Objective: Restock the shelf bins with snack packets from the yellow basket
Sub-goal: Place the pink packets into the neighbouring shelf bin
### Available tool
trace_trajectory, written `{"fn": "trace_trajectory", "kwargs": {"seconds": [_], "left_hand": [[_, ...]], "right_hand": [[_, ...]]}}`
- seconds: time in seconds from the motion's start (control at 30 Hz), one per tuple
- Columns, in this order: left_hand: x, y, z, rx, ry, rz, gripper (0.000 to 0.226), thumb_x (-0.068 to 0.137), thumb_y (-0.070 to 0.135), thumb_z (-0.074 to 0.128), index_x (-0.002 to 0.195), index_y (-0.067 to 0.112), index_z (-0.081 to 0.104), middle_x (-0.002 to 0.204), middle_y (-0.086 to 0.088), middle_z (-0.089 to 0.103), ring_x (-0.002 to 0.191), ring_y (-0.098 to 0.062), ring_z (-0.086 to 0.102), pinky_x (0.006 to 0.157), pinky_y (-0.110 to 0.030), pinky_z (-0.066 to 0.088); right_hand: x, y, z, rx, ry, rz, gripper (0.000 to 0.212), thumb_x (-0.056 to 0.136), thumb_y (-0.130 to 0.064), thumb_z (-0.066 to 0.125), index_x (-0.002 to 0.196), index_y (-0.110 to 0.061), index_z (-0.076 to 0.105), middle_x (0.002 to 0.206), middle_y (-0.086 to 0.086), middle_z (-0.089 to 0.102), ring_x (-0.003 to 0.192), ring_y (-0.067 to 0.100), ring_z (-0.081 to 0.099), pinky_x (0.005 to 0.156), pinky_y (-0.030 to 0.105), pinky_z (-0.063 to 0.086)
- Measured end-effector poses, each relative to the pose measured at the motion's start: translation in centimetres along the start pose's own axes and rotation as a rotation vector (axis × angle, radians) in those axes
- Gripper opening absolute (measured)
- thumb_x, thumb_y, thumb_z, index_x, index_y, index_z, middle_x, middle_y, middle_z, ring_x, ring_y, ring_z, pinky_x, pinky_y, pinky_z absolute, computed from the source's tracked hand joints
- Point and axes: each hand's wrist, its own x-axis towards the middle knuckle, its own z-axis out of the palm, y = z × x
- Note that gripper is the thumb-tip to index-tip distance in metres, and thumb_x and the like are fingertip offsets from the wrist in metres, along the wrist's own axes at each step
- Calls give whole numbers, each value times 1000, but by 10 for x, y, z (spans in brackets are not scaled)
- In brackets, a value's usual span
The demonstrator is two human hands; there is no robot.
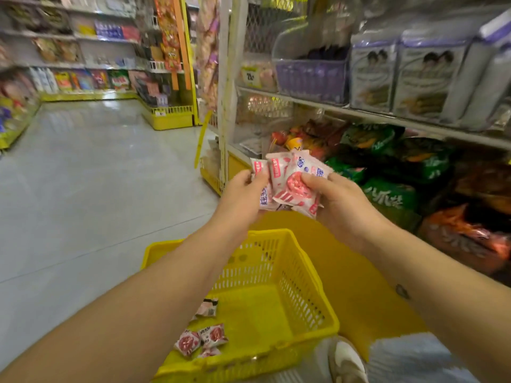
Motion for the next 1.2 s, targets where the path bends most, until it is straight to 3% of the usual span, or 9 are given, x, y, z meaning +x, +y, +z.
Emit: {"fn": "trace_trajectory", "kwargs": {"seconds": [0.2,0.3,0.4,0.63,0.8,0.93,1.03,1.13,1.2], "left_hand": [[-39,66,60,-90,-210,137,37,94,47,51,121,23,55,105,-2,72,90,-20,71,72,-37,56],[-51,87,86,-31,-244,253,46,91,56,48,129,30,46,117,1,66,104,-21,66,92,-47,50],[-58,107,113,-15,-339,331,49,94,53,43,138,36,33,131,4,55,115,-15,58,102,-44,46],[-70,168,190,-189,-766,228,52,102,35,36,150,25,21,136,-4,55,115,-17,60,90,-32,52],[-86,204,255,-154,-940,296,47,103,41,25,113,18,65,108,-4,71,95,-13,67,72,-22,53],[-89,220,304,-147,-947,312,48,104,41,25,98,24,70,95,4,74,89,-8,69,80,-24,55],[-79,222,337,304,-793,613,40,102,37,35,112,14,66,118,-9,66,113,-25,58,98,-37,42],[-66,214,357,772,-588,1016,35,97,35,44,120,19,64,119,-6,62,113,-27,55,98,-43,43],[-60,206,364,783,-519,1046,32,92,34,46,120,26,59,117,1,61,110,-24,55,100,-48,40]], "right_hand": [[-42,-52,2,-143,39,-243,32,99,-17,46,129,-9,53,118,17,66,107,30,65,95,44,51],[-59,-78,-6,-190,-4,-309,36,102,-21,40,135,-12,48,123,16,63,105,22,65,83,28,55],[-77,-107,-26,-309,23,-398,37,101,-20,43,138,-21,45,124,0,65,109,13,64,91,27,53],[-123,-189,-89,-456,244,-526,34,90,-17,63,123,-15,56,111,5,70,101,17,68,89,35,52],[-149,-243,-124,-483,281,-591,36,90,-13,60,125,-17,53,106,2,71,96,14,69,78,28,55],[-168,-288,-160,-752,409,-540,47,87,-18,67,129,-20,47,117,7,67,105,22,66,95,46,51],[-178,-324,-187,-1280,732,-402,90,77,-42,70,149,-31,17,141,12,46,125,28,50,105,42,40],[-178,-344,-202,-1590,925,-161,97,74,-60,62,146,-48,-2,141,19,36,117,38,51,97,42,43],[-171,-348,-208,-1782,952,19,87,76,-67,54,143,-52,0,142,19,35,112,40,55,88,43,45]]}}
